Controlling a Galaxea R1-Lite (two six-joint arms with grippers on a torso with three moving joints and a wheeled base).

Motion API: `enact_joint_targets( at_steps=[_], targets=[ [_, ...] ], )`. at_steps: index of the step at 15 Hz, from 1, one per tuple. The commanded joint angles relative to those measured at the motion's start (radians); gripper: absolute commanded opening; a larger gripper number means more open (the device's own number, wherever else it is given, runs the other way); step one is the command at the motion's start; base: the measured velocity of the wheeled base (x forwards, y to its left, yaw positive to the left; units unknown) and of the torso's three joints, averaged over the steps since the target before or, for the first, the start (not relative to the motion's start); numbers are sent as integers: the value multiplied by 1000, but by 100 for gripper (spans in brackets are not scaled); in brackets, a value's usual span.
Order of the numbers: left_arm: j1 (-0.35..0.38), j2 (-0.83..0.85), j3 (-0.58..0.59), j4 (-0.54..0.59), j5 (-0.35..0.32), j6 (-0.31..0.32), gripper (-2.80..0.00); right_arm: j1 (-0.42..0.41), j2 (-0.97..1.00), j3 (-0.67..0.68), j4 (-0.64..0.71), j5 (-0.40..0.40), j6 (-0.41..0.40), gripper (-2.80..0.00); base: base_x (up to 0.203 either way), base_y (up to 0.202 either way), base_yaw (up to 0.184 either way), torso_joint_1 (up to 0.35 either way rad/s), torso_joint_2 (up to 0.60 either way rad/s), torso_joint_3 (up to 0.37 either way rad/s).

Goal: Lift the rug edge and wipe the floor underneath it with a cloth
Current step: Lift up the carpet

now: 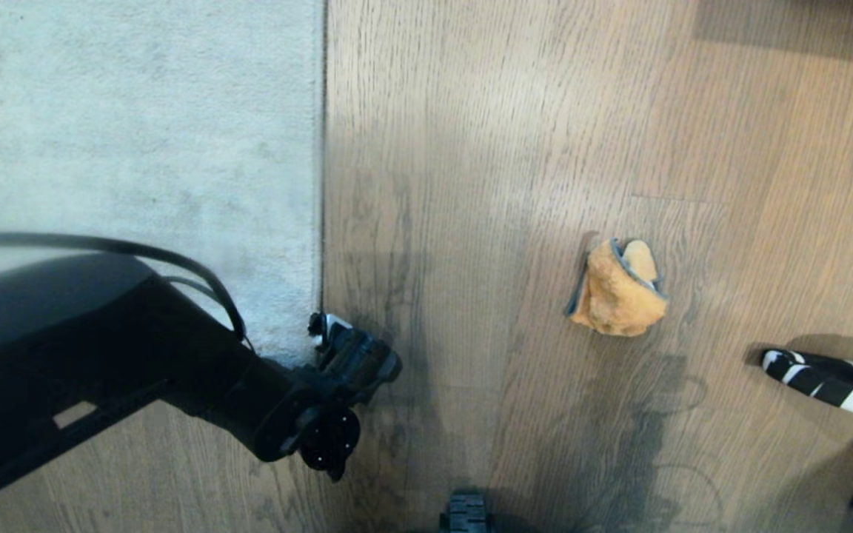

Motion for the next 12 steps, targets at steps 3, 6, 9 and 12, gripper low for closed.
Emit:
enact_joint_targets(
  at_steps=[3,6,9,12],
  targets=[
    [-5,57,-20,-118,9,1,0,-1,0,0,-1,0,0,-280,0,0,0,0,0,0],
    [-12,80,-60,-121,9,1,0,0,0,0,-1,0,0,-280,0,0,0,0,0,0],
    [-28,93,-90,-119,10,-1,0,-1,0,0,-1,0,0,-280,0,0,0,0,0,0],
    [-32,90,-81,-120,12,-1,0,0,0,0,-1,0,0,-280,0,0,0,0,0,0]
  ],
)
